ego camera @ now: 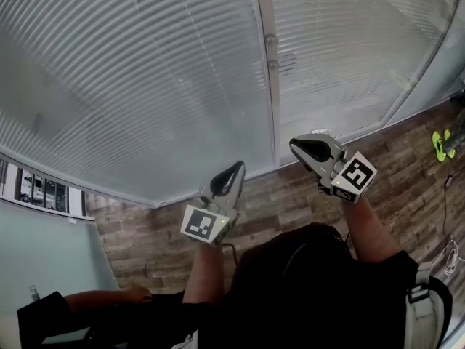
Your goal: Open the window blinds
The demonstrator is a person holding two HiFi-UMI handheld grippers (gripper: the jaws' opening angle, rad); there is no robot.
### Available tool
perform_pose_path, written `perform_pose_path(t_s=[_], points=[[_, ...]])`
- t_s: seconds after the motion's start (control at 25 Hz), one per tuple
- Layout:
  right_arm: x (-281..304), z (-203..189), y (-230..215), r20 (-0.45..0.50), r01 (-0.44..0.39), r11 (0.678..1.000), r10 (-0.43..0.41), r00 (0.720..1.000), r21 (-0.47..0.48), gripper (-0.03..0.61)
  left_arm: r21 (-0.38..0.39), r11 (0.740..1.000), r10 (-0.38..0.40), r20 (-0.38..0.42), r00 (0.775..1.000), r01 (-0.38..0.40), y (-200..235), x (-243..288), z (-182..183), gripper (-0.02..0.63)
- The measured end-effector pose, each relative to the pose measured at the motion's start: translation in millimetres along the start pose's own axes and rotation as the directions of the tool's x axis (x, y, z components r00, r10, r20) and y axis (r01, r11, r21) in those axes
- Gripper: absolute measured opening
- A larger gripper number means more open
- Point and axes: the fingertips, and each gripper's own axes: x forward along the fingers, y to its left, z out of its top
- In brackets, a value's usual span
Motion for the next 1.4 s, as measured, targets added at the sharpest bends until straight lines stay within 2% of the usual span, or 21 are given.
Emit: perform_pose_path(t_s=[0.2,0.36,0.52,1.04,1.4], points=[[7,-3,-13,-0.003,0.016,1.000,-0.016,1.000,0.004,0.006,-0.017,1.000,-0.016,0.000,1.000,0.016,11,13,-6,0.005],[6,-13,-18,-0.043,0.007,1.000,-0.007,0.999,-0.010,0.006,-0.023,1.000,-0.017,0.001,1.000,0.017,12,18,-10,0.005],[12,-5,-32,-0.005,-0.002,1.000,0.002,1.000,-0.014,0.006,-0.018,1.000,-0.006,-0.003,1.000,0.006,16,29,-12,0.005],[22,8,-87,-0.018,-0.088,0.996,0.088,0.996,-0.020,0.006,-0.018,0.997,0.080,-0.008,0.997,-0.080,30,81,5,0.005],[22,3,-109,-0.025,-0.126,0.991,0.125,0.992,-0.032,0.006,-0.006,0.992,0.129,-0.021,0.991,-0.129,31,99,1,0.005]])
